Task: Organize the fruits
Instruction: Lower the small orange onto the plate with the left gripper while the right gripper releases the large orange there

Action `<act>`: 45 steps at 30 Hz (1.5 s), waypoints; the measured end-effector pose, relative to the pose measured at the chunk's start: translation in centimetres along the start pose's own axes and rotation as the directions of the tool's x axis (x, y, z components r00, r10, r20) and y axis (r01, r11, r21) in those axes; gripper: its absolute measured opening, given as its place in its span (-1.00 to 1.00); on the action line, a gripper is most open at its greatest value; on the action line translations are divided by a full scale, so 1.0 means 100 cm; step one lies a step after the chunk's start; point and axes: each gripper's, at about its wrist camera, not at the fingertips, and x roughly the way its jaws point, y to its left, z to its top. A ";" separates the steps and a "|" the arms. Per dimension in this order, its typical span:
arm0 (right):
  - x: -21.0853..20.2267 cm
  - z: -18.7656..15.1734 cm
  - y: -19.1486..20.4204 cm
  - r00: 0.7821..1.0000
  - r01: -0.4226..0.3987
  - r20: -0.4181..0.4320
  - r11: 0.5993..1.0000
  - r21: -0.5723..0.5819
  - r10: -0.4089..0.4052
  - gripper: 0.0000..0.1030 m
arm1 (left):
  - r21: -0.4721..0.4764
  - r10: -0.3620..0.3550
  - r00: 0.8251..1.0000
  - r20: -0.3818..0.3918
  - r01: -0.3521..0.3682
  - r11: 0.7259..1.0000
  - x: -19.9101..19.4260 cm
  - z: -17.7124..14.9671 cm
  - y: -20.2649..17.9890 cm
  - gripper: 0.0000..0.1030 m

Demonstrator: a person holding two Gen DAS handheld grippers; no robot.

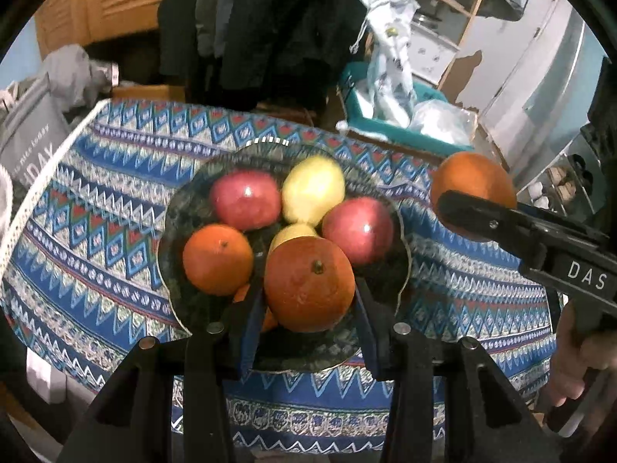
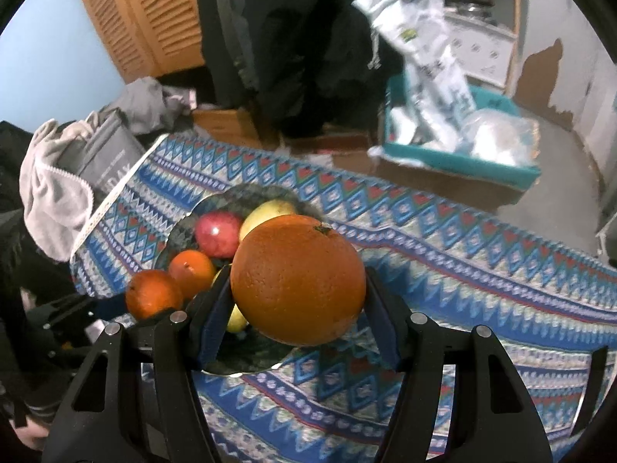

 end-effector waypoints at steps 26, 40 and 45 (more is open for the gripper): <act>0.039 -0.027 0.025 0.992 -0.013 -0.124 0.999 -0.046 0.007 0.25 | -0.060 0.118 0.993 -0.018 -0.119 0.991 -0.004 -0.005 0.035 0.30; 0.059 -0.040 0.038 0.987 0.004 -0.157 0.996 -0.090 -0.018 0.31 | -0.069 0.144 0.990 0.002 -0.144 0.987 -0.017 -0.004 0.042 0.30; 0.044 -0.031 0.040 0.995 0.006 -0.103 0.996 -0.094 -0.016 0.39 | -0.071 0.142 0.990 0.008 -0.141 0.987 -0.020 -0.003 0.042 0.30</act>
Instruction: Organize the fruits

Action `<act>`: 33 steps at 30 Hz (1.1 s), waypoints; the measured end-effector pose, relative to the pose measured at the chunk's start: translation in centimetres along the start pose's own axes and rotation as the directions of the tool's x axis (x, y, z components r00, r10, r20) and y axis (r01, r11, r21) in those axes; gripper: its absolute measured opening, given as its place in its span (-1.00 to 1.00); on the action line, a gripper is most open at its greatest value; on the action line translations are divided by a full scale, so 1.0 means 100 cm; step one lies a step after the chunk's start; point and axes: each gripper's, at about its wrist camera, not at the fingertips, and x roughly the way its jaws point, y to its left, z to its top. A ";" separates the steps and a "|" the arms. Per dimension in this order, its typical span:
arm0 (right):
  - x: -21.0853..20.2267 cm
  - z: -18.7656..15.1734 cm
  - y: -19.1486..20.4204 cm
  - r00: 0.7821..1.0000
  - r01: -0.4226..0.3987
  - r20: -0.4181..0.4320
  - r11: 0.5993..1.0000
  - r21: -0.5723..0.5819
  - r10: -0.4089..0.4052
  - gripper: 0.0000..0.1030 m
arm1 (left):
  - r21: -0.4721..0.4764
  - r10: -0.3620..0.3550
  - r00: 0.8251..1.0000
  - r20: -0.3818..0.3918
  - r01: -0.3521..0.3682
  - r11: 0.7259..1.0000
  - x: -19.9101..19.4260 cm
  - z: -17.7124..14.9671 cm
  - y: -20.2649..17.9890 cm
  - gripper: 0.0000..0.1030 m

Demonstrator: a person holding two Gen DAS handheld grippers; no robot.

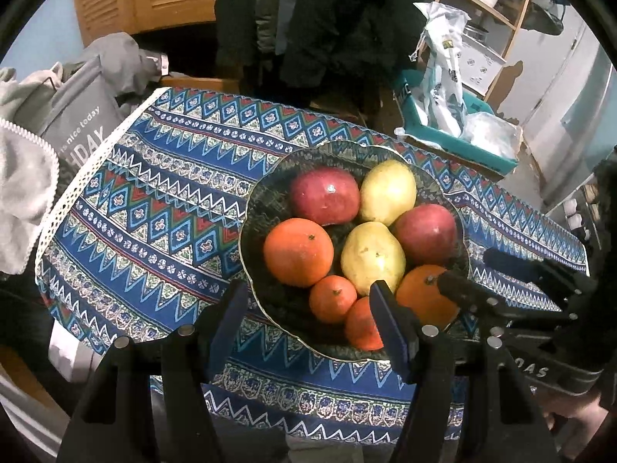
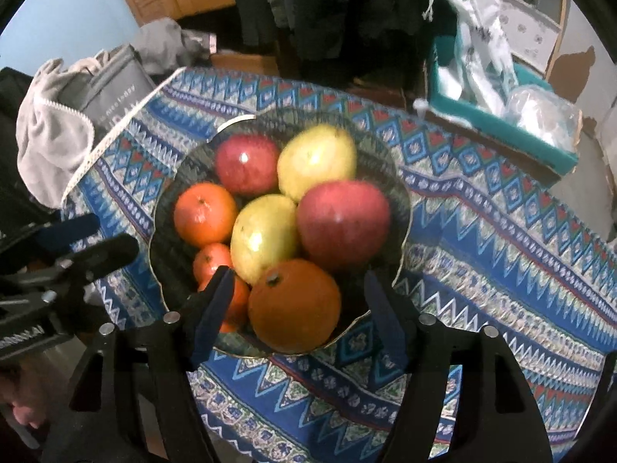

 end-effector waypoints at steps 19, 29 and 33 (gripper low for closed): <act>-0.102 0.018 -0.010 0.967 0.125 0.223 0.992 0.023 -0.127 0.41 | 0.084 -0.041 0.990 0.133 0.030 0.996 -0.062 0.010 -0.040 0.32; -0.165 0.012 -0.020 0.921 0.163 0.346 0.984 0.067 -0.177 0.53 | 0.138 -0.090 0.968 0.236 0.058 0.989 -0.104 0.013 -0.067 0.54; -0.187 0.006 -0.022 0.895 0.199 0.393 0.977 0.078 -0.213 0.61 | 0.149 -0.114 0.959 0.260 0.077 0.986 -0.119 0.014 -0.075 0.55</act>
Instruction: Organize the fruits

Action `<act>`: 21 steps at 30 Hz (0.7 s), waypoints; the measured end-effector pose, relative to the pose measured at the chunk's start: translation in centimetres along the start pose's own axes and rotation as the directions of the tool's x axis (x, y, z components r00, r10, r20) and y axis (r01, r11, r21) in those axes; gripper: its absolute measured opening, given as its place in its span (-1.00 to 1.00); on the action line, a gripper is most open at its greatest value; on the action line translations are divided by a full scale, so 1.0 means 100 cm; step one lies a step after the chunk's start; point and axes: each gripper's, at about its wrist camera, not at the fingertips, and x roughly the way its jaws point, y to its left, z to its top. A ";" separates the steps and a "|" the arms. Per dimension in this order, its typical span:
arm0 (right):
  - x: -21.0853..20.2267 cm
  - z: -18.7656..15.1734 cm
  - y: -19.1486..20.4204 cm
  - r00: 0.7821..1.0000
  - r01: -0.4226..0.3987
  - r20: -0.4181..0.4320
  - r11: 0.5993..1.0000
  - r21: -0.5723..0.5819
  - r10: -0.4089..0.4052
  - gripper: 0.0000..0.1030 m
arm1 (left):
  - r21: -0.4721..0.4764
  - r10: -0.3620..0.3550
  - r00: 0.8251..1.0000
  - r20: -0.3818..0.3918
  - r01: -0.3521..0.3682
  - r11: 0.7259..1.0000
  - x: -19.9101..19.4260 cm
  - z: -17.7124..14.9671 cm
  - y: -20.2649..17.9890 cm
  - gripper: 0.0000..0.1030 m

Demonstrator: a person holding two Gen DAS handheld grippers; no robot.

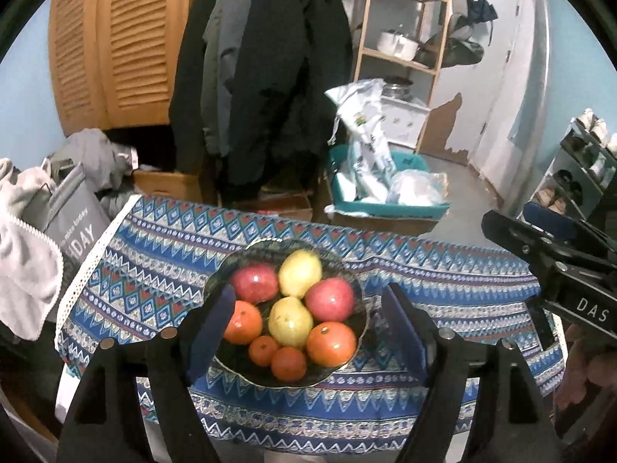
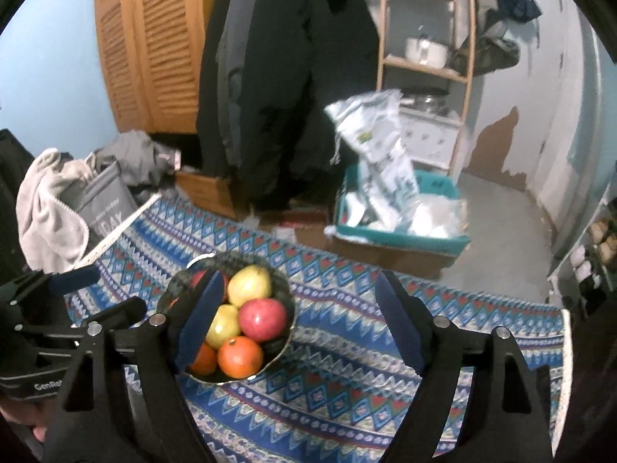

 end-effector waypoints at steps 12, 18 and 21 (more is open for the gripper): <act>-0.060 0.006 -0.031 0.989 0.084 0.121 0.995 0.057 -0.090 0.67 | 0.010 -0.057 0.993 0.107 0.056 0.998 -0.037 0.013 -0.022 0.83; -0.082 0.005 -0.049 0.975 0.139 0.164 0.986 0.092 -0.153 0.68 | 0.026 -0.097 0.984 0.147 0.094 0.995 -0.047 0.015 -0.034 0.95; -0.093 0.002 -0.058 0.964 0.171 0.188 0.979 0.107 -0.189 0.68 | 0.044 -0.112 0.981 0.158 0.106 0.993 -0.053 0.017 -0.043 0.97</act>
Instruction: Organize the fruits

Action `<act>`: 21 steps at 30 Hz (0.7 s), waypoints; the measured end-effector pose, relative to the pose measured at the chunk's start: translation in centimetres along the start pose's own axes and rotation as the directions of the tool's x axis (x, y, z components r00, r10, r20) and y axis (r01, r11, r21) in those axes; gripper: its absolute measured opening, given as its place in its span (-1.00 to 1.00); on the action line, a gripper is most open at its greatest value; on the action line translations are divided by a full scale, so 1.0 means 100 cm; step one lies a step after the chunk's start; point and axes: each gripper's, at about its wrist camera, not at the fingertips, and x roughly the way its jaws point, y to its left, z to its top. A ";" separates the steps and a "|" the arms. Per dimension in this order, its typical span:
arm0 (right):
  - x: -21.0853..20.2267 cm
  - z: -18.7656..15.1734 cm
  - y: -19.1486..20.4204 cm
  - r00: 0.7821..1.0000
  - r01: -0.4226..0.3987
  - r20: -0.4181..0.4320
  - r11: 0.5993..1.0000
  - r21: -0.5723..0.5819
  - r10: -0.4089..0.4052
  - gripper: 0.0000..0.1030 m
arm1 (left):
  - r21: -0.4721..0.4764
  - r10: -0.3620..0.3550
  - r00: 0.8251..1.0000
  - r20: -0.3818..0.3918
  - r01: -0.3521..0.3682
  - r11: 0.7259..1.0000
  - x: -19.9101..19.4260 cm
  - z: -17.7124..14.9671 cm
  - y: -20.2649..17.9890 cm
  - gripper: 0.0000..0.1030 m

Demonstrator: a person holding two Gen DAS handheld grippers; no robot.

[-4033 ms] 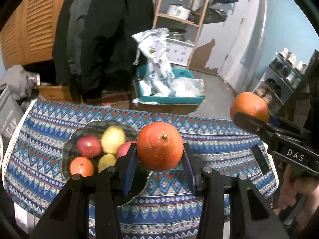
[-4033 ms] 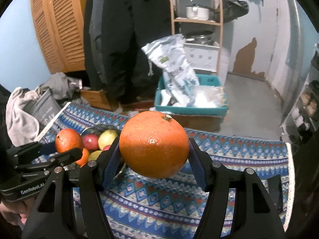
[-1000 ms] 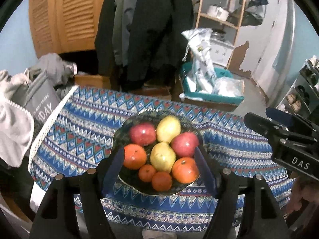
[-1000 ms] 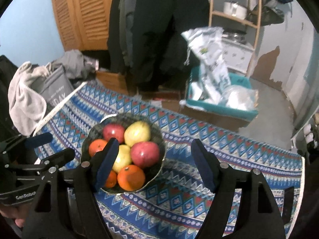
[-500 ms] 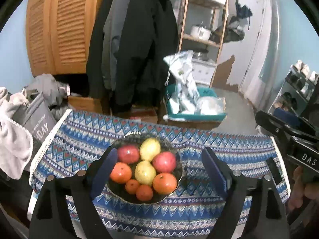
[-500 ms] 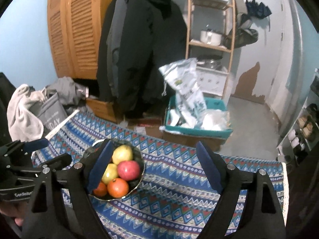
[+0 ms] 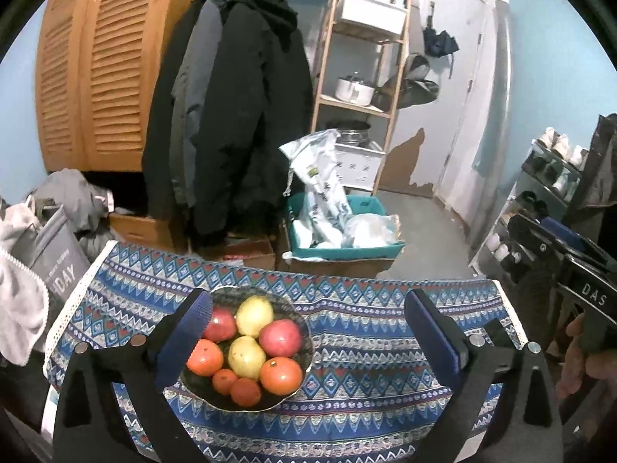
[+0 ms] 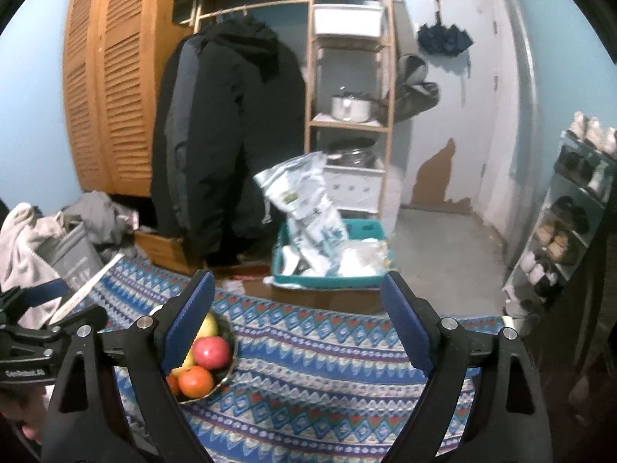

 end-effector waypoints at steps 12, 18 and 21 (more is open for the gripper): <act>-0.015 -0.006 -0.037 0.994 0.100 0.032 0.994 0.032 -0.101 0.69 | 0.061 -0.044 0.999 0.032 0.042 0.997 0.002 0.005 -0.032 0.98; -0.014 -0.011 -0.048 0.990 0.138 0.021 0.990 0.032 -0.139 0.69 | 0.081 -0.069 0.997 0.029 0.067 0.995 0.008 0.006 -0.045 0.98; -0.014 -0.012 -0.051 0.989 0.146 0.022 0.989 0.037 -0.147 0.69 | 0.088 -0.075 0.997 0.033 0.072 0.994 0.009 0.008 -0.049 0.98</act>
